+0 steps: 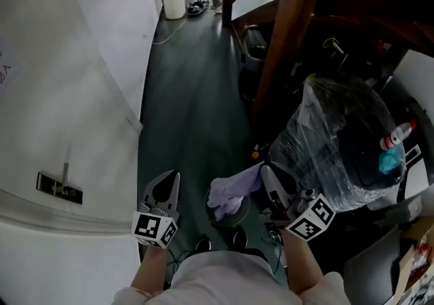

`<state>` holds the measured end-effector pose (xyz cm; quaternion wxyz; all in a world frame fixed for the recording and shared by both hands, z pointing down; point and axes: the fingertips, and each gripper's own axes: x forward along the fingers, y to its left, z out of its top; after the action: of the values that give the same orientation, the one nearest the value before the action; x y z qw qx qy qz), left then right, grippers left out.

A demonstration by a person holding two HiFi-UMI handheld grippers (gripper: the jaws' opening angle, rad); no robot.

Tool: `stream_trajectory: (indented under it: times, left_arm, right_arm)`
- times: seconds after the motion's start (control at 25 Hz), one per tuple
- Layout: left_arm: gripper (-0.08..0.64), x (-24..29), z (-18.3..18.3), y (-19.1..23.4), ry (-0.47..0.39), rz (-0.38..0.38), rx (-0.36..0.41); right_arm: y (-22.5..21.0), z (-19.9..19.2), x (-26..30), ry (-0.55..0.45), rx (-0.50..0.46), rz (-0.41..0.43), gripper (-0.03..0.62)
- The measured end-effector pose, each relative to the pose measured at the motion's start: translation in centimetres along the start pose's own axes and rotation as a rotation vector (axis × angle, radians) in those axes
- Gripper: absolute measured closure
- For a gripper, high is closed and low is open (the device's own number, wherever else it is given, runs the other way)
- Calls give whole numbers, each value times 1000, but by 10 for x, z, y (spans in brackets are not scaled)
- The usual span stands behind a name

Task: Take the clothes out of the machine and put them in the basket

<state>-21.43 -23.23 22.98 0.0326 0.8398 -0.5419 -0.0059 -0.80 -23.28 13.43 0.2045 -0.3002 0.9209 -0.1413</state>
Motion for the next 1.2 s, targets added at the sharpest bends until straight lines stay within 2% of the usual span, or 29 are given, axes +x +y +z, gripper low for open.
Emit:
stream_trajectory:
  times: [0.28,0.52,0.76,1.2]
  left_arm:
    - [538,1,-9,-18,23,129,-12]
    - [538,8,-11,-41,33,183,-5]
    - [538,15,-19,-52,52,157,-14]
    - [538,23,-49,-22,112,60,-45]
  right_arm:
    - [-20,-14,4,72,82,112,577]
    - [-41,-21,-5,116,133,149,577]
    - [-51,-33,-12,147,156,115,577]
    - [-63,-60,-8,154,135,-42,577]
